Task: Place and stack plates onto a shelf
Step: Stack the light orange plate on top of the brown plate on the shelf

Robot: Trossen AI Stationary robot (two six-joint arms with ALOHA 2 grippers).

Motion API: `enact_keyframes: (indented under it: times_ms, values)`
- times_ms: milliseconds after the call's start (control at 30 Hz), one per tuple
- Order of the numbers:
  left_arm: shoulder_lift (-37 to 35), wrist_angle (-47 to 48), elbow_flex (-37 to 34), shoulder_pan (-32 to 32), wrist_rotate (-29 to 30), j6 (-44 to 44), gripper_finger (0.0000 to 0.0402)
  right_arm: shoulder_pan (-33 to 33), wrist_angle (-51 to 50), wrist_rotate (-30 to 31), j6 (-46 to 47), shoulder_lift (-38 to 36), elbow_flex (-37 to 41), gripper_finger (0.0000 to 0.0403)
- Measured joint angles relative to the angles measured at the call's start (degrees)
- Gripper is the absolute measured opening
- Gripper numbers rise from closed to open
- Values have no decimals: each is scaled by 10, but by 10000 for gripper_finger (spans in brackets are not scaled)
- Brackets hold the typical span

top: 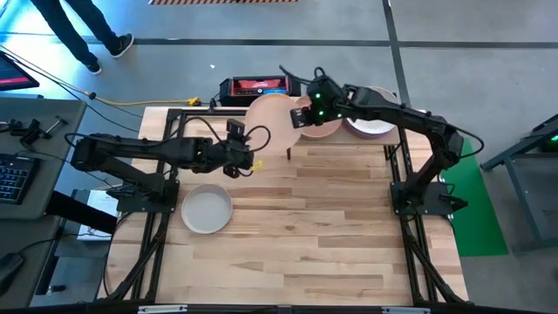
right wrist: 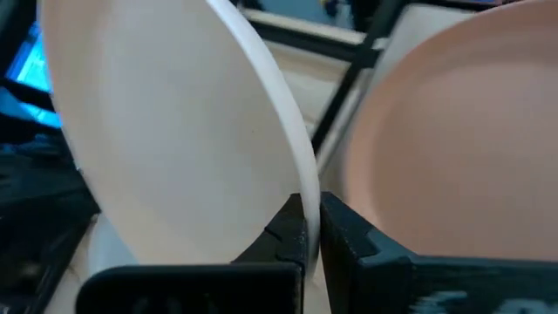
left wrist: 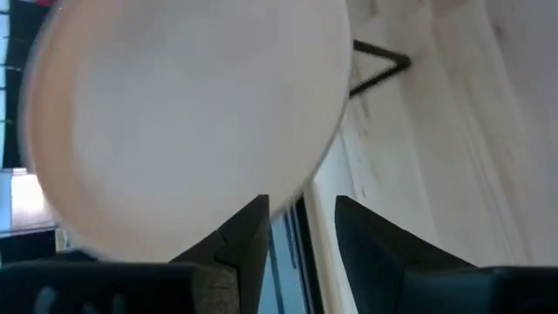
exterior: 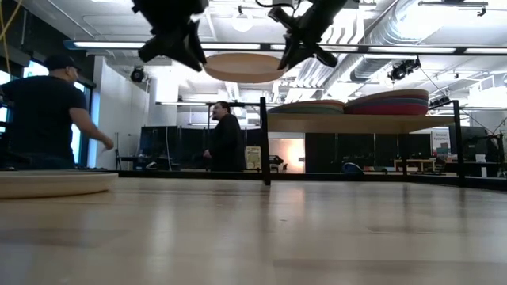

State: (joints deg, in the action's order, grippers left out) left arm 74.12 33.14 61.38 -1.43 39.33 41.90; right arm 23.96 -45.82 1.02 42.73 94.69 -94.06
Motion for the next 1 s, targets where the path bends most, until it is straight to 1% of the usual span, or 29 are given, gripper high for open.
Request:
enact_keyframes:
  times_ms: [100, 267, 400, 567, 700, 833, 933, 1000]
  values:
    - [0, 3, 20, 0, 4, -11, 122, 20, -19, 0, -10, -13, 0, 1]
    - [-2, 3, 44, 0, 38, -13, 122, 61, -62, -3, -27, -36, 0, 1]
    - [-2, 23, 57, 0, 64, -26, 122, 103, -89, -38, -36, -58, 0, 1]
    - [-2, 88, 62, -8, 64, -114, 122, 155, -116, -98, -48, -73, 0, 1]
    - [-2, 139, 62, -17, 63, -191, 122, 195, -161, -139, -63, -73, 0, 1]
    - [-2, 158, 62, -29, 63, -254, 122, 228, -197, -145, -92, -70, 0, 0]
    - [-2, 160, 62, -36, 62, -287, 122, 245, -195, -145, -103, -70, 0, 0]
    - [-2, 160, 62, -42, 51, -301, 122, 256, -196, -145, -109, -70, 0, 0]
